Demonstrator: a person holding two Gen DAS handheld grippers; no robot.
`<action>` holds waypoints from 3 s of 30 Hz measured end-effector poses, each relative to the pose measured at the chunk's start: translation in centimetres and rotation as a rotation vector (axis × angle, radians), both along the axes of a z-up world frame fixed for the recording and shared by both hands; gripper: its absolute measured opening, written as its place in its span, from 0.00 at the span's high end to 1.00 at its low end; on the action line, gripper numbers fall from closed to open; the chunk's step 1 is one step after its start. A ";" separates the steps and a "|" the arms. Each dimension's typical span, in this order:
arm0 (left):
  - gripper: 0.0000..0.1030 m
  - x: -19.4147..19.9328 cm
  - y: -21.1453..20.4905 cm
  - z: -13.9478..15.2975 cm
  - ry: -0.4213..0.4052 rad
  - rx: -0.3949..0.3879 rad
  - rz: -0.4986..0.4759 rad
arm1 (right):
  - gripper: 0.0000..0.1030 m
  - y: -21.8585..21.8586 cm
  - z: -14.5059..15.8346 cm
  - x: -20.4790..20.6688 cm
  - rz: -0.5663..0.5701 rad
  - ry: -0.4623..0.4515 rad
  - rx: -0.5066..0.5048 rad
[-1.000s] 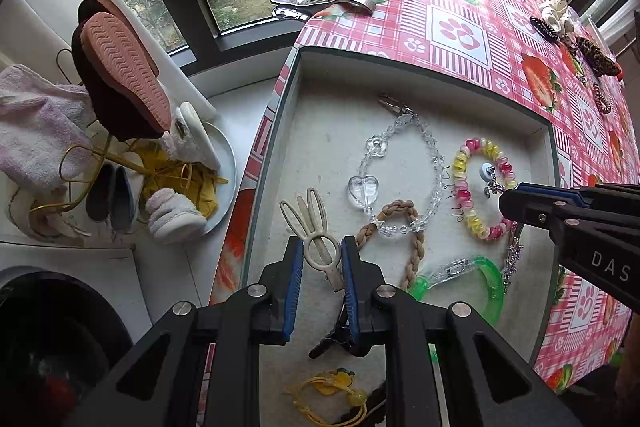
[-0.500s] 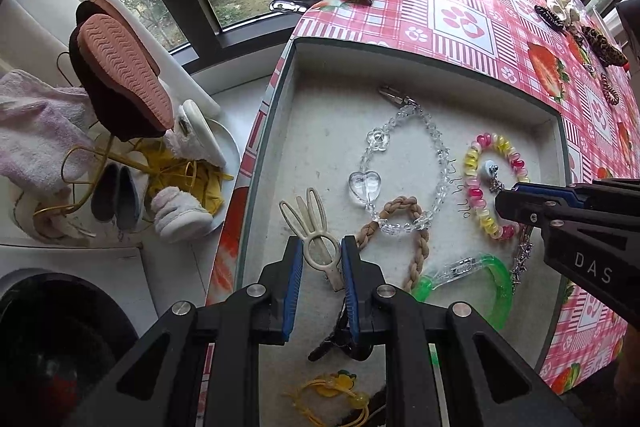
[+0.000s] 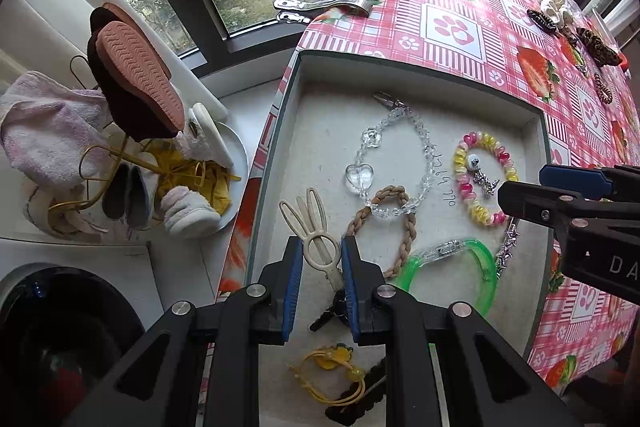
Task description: Organize jewelry
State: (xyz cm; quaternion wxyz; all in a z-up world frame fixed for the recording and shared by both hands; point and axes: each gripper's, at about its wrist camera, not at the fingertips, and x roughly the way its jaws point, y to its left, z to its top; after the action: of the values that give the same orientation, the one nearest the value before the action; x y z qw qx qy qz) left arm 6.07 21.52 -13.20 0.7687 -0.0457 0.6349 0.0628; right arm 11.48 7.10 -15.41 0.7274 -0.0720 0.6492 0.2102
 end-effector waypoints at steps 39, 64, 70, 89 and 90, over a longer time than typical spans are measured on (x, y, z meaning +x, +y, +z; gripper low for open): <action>0.00 -7.4 -1.0 7.6 -0.052 0.059 0.081 | 0.12 -3.5 6.7 -6.6 0.040 -0.082 -0.044; 0.00 -12.6 1.7 9.9 -0.042 0.047 0.107 | 0.00 0.0 9.0 -10.9 0.115 -0.135 -0.078; 0.00 -13.3 3.4 9.6 -0.007 0.049 0.098 | 0.00 1.7 8.5 -12.3 0.118 -0.140 -0.090; 0.00 -12.8 4.8 9.3 0.014 0.054 0.049 | 0.00 3.5 8.3 -12.6 0.070 -0.147 -0.098; 0.00 -12.7 4.7 9.4 0.011 0.054 0.047 | 0.00 3.4 8.3 -12.5 0.070 -0.145 -0.101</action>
State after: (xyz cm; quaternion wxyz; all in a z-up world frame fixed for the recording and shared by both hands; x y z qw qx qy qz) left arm -6.63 26.20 -3.83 0.7644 -0.0393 0.6360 0.0983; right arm -1.03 10.50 -7.09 0.7602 -0.1465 0.6016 0.1968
